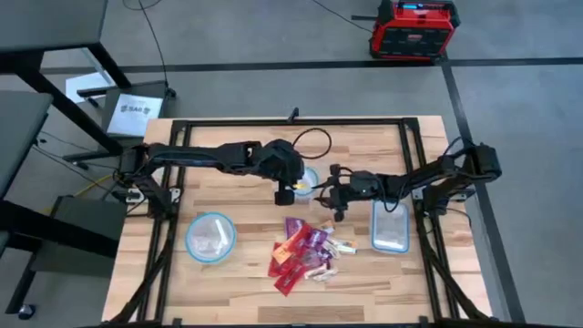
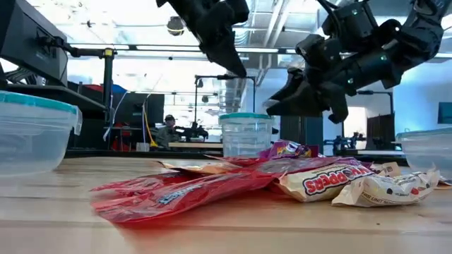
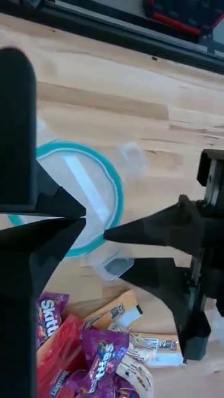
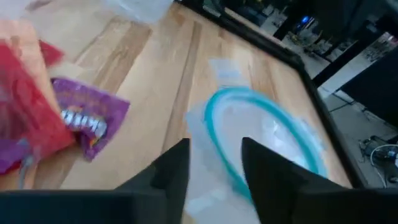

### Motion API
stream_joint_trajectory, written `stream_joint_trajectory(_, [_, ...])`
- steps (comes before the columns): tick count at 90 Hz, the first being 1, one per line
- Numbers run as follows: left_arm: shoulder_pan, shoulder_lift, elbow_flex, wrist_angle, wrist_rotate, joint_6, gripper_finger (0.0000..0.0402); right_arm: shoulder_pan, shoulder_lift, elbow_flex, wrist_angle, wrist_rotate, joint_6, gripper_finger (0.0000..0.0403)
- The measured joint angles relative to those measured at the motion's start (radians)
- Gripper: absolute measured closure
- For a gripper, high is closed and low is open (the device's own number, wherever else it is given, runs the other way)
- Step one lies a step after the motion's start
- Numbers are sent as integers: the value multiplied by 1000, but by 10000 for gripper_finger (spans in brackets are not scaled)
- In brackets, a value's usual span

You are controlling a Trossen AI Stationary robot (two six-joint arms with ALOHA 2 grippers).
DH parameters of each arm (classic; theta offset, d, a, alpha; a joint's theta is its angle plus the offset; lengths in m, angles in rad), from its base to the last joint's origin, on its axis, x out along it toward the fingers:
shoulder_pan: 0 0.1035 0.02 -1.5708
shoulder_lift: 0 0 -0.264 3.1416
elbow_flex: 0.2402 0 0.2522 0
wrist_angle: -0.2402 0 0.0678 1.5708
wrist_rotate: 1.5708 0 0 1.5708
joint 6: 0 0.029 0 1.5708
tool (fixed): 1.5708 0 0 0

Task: Sort candy
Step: Open the small circular transparent bin

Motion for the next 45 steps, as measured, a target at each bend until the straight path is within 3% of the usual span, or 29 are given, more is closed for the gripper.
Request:
stream_joint_trajectory(13, [0,0,0,-2,0,0,402,3,-12,0,3,-1,2,389])
stream_joint_trajectory(33, [0,0,0,-2,0,1,402,1,-41,48,-3,-4,32,395])
stream_joint_trajectory(45, [0,0,0,-2,0,1,402,1,-70,99,-94,-1,33,398])
